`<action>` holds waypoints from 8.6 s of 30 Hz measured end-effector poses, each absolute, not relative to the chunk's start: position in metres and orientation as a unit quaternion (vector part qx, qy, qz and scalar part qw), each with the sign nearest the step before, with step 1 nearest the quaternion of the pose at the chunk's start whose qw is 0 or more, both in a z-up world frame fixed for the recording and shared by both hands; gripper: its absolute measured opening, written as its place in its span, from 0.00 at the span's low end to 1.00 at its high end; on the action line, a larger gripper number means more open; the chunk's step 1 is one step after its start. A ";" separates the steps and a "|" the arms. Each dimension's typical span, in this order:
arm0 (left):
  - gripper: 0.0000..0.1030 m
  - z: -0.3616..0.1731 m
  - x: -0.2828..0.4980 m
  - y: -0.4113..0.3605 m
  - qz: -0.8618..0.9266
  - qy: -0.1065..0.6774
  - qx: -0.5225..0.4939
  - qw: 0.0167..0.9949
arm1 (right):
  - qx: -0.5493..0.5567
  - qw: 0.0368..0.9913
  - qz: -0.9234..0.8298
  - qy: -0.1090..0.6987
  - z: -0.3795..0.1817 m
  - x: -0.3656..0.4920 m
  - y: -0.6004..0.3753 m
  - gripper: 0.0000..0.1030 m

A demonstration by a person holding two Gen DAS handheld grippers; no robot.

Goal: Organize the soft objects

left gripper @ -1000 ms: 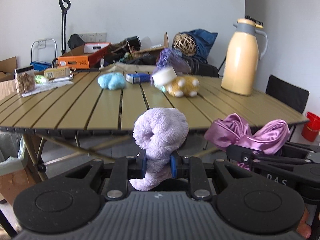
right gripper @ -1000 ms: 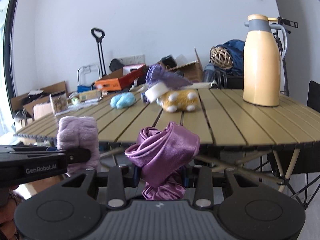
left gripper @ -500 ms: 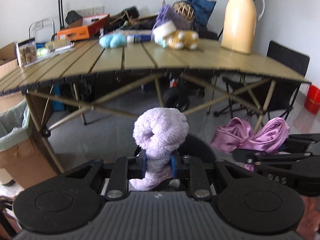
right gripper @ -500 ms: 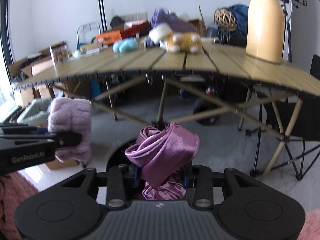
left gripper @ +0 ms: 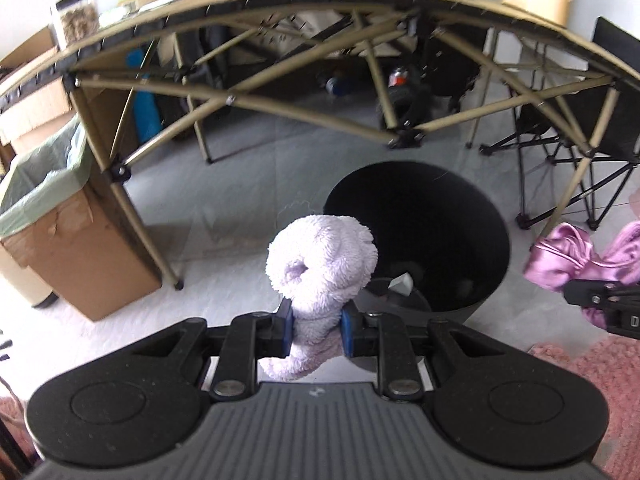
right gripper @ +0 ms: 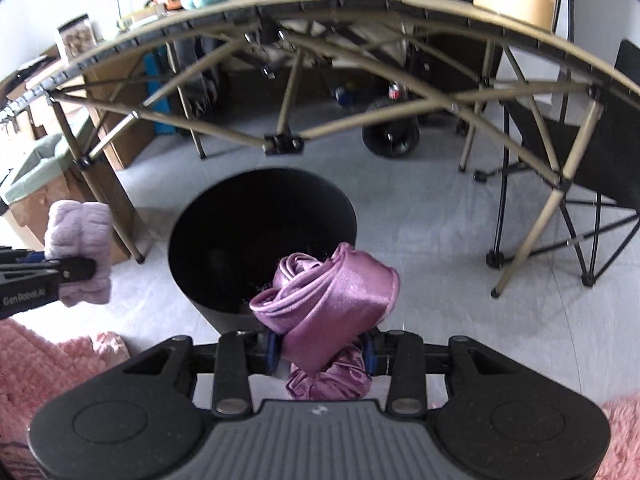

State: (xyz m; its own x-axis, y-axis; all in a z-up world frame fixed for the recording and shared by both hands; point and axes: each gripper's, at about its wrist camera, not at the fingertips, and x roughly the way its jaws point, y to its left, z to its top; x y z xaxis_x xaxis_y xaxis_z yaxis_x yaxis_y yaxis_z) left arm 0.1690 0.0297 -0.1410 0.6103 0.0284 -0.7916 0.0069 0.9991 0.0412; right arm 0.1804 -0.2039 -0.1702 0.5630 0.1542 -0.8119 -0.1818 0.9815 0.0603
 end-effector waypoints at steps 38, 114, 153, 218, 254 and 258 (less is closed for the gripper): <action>0.22 -0.163 0.214 0.059 0.052 0.492 -0.018 0.869 | 0.004 0.871 0.067 0.487 -0.185 0.234 -0.204 0.36; 0.22 -0.174 0.231 0.094 0.068 0.513 -0.085 0.851 | -0.032 0.849 0.132 0.511 -0.216 0.322 -0.111 1.00; 0.22 -0.138 0.246 -0.034 -0.042 0.480 0.009 0.876 | 0.073 0.904 -0.015 0.421 -0.161 0.288 -0.273 1.00; 1.00 -0.211 0.317 -0.076 -0.014 0.585 -0.013 0.811 | 0.087 0.877 -0.039 0.470 -0.194 0.299 -0.288 1.00; 1.00 -0.127 0.264 -0.042 0.007 0.434 -0.021 0.901 | 0.078 0.931 0.000 0.356 -0.121 0.260 -0.270 1.00; 1.00 -0.103 0.254 -0.029 0.002 0.409 -0.040 0.912 | 0.081 0.941 0.012 0.328 -0.100 0.248 -0.265 1.00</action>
